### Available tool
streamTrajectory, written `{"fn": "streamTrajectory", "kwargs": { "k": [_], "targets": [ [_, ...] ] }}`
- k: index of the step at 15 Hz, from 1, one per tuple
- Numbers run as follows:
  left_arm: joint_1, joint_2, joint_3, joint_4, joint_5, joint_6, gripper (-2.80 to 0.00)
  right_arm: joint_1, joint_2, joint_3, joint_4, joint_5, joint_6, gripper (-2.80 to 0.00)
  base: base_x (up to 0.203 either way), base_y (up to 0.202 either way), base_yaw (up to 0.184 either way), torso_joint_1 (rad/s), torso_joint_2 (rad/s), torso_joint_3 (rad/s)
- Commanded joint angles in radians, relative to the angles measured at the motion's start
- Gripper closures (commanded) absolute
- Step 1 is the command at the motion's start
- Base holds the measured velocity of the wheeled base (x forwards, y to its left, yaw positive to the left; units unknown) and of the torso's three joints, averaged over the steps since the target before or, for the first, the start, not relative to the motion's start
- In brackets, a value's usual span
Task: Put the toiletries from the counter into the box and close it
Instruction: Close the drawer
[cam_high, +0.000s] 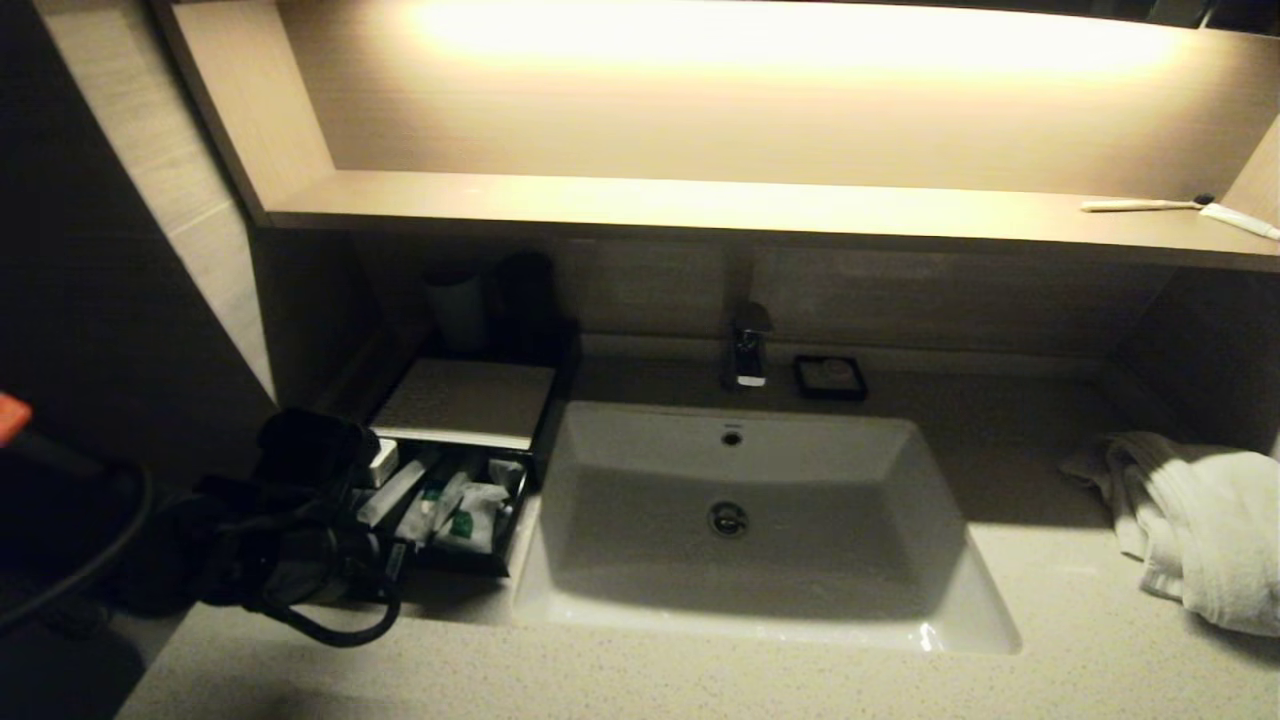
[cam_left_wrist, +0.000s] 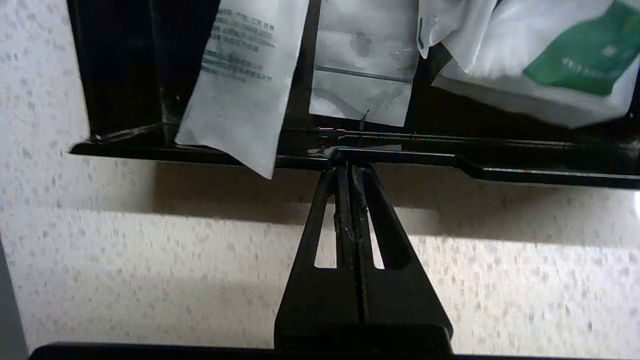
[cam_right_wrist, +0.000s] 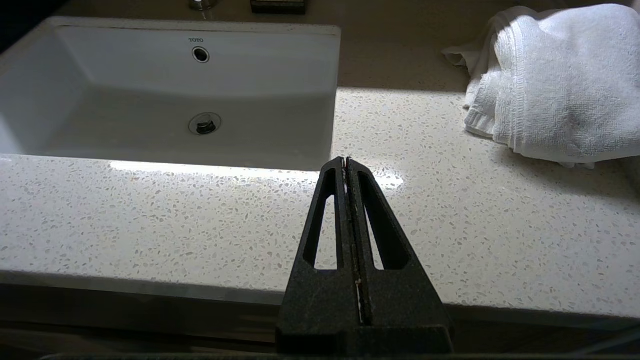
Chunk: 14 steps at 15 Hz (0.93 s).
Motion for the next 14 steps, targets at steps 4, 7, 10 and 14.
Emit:
{"fn": "streamTrajectory", "kwargs": {
  "k": [4,7,10,14],
  "targets": [
    [0.006,0.05,-0.055,-0.002,0.002,-0.002,0.0,0.0,0.0,0.0,0.0,0.0,0.0,0.0,0.0,0.0,0.0,0.0,0.0,0.0],
    [0.014,0.068,-0.085,-0.002,0.002,-0.004,0.0,0.0,0.0,0.0,0.0,0.0,0.0,0.0,0.0,0.0,0.0,0.0,0.0,0.0],
    [0.014,0.072,-0.1,-0.003,0.002,-0.004,0.0,0.0,0.0,0.0,0.0,0.0,0.0,0.0,0.0,0.0,0.0,0.0,0.0,0.0],
    [0.014,0.083,-0.137,-0.003,0.002,-0.005,0.0,0.0,0.0,0.0,0.0,0.0,0.0,0.0,0.0,0.0,0.0,0.0,0.0,0.0]
  ]
}}
